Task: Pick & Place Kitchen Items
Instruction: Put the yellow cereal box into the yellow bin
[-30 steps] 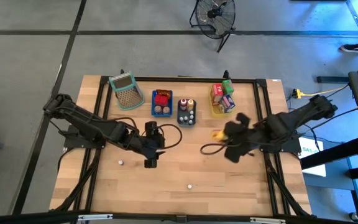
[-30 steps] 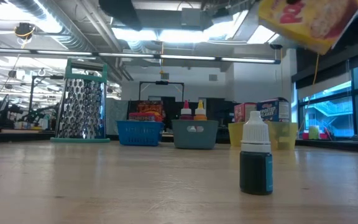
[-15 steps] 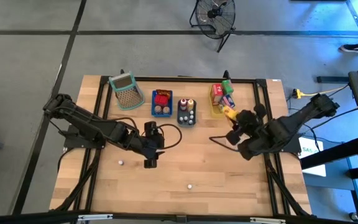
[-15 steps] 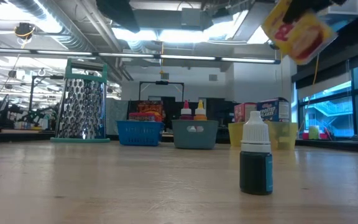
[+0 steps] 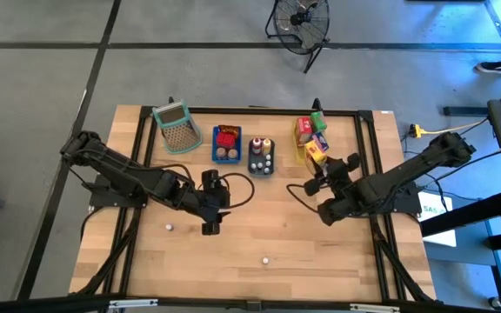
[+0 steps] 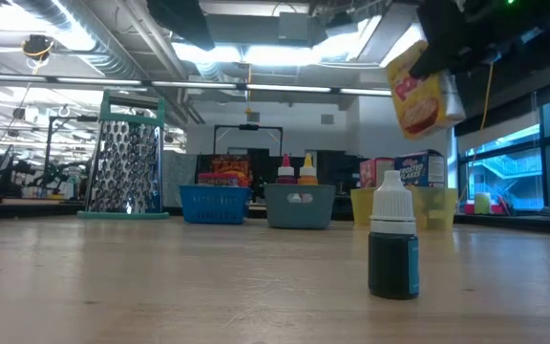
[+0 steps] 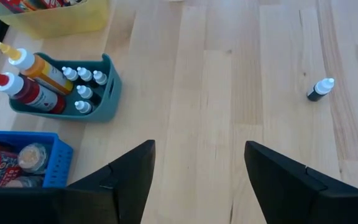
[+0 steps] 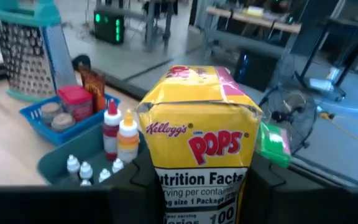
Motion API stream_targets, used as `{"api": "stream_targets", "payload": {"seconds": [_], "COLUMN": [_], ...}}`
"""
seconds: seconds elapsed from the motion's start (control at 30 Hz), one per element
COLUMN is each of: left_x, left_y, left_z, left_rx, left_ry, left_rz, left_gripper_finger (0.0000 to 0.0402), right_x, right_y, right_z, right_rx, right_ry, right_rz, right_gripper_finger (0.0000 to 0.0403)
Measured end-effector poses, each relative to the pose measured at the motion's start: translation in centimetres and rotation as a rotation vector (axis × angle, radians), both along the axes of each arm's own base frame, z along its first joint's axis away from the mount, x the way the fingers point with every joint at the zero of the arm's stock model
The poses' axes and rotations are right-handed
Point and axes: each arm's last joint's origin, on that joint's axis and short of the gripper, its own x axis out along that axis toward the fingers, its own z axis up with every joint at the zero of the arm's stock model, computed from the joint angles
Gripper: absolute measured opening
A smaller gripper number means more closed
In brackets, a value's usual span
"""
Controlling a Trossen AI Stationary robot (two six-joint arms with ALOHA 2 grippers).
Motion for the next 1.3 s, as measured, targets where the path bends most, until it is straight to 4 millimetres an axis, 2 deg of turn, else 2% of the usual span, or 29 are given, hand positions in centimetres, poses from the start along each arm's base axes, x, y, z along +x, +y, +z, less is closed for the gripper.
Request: {"api": "stream_targets", "payload": {"seconds": [0.23,0.57,0.87,1.3], "left_x": [0.0,0.1,0.1,0.2], "left_y": [0.1,0.1,0.1,0.1], "left_z": [0.0,0.0,0.1,0.1], "left_rx": [0.006,0.006,0.008,-0.018], "left_ry": [-0.005,-0.005,-0.015,-0.043], "left_rz": [0.007,0.008,0.012,0.062], "left_gripper_finger": [0.0244,0.0244,0.0244,0.0242], "right_x": [0.6,0.5,0.7,2.5], "right_y": [-0.4,-1.6,-2.5,-4.2], "right_z": [-2.0,-4.2,-4.7,-6.2], "right_rx": [-0.125,-0.173,-0.157,-0.181], "right_ry": [-0.070,-0.109,-0.139,-0.110], "right_rz": [-0.042,-0.114,-0.160,-0.262], "right_gripper_finger": [0.0140,0.0140,0.0140,0.0140]}}
